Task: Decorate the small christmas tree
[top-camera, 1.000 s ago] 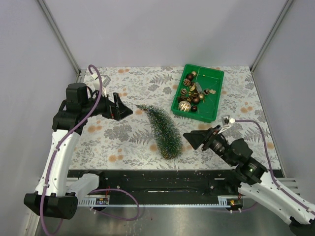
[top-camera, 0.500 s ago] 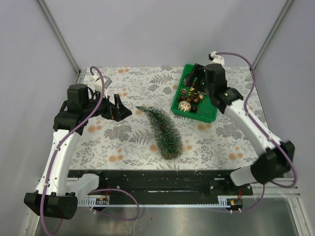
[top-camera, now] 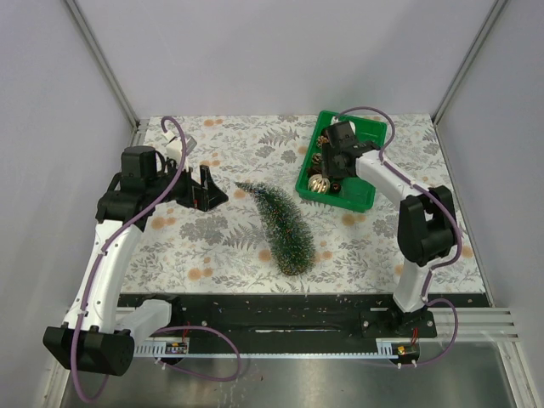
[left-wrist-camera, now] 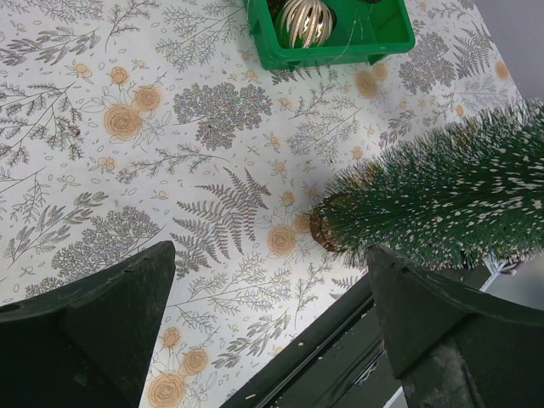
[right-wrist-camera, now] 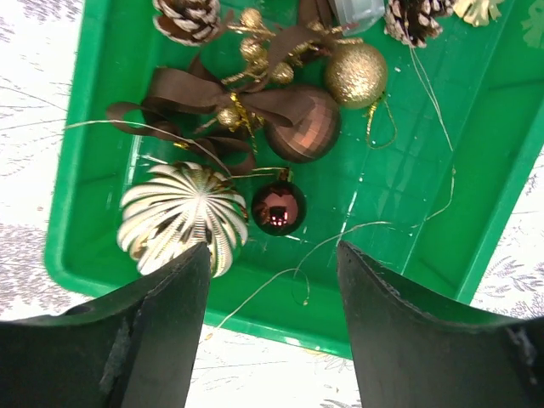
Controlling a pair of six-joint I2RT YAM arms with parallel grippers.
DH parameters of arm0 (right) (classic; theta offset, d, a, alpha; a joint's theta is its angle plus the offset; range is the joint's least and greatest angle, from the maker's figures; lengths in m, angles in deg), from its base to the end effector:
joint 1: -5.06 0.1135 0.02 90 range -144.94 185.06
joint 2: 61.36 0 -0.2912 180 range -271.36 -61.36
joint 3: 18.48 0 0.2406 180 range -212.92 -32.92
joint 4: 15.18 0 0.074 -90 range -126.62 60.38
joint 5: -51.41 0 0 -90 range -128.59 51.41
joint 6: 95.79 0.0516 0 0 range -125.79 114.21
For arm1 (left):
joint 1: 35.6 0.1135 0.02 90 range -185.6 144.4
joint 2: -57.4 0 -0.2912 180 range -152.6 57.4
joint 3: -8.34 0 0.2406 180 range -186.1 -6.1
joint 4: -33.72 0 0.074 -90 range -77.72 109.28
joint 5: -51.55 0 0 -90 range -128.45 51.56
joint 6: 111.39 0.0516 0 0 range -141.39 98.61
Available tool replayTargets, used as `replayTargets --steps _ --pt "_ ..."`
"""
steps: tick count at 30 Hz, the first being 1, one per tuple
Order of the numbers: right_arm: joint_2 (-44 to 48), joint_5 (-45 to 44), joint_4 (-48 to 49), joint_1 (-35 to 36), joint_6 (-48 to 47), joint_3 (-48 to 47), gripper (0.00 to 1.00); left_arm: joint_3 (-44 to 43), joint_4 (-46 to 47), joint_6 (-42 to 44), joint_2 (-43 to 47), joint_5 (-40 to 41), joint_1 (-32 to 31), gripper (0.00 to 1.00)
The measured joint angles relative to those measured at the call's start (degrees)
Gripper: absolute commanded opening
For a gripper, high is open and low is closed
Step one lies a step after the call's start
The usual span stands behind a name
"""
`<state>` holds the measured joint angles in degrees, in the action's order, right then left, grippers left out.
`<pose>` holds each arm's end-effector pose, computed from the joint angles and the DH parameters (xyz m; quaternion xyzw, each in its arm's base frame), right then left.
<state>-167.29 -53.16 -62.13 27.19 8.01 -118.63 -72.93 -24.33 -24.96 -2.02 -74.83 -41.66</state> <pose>0.3887 0.1441 0.2707 -0.0279 0.9404 -0.0165 0.3386 0.1841 -0.0503 0.3855 0.1596 0.8440 -0.3135 0.4049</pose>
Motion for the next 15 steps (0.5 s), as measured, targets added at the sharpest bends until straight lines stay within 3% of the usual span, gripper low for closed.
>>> replayTargets --steps 6,15 --pt "-2.80 -1.60 0.63 -0.02 -1.29 0.59 0.56 0.02 0.00 0.17 -0.07 0.00 0.00 0.99" --pt "-8.83 -2.95 2.69 -0.15 -1.97 -0.04 0.11 0.61 0.02 0.55 -0.04 0.22 0.00 0.99"
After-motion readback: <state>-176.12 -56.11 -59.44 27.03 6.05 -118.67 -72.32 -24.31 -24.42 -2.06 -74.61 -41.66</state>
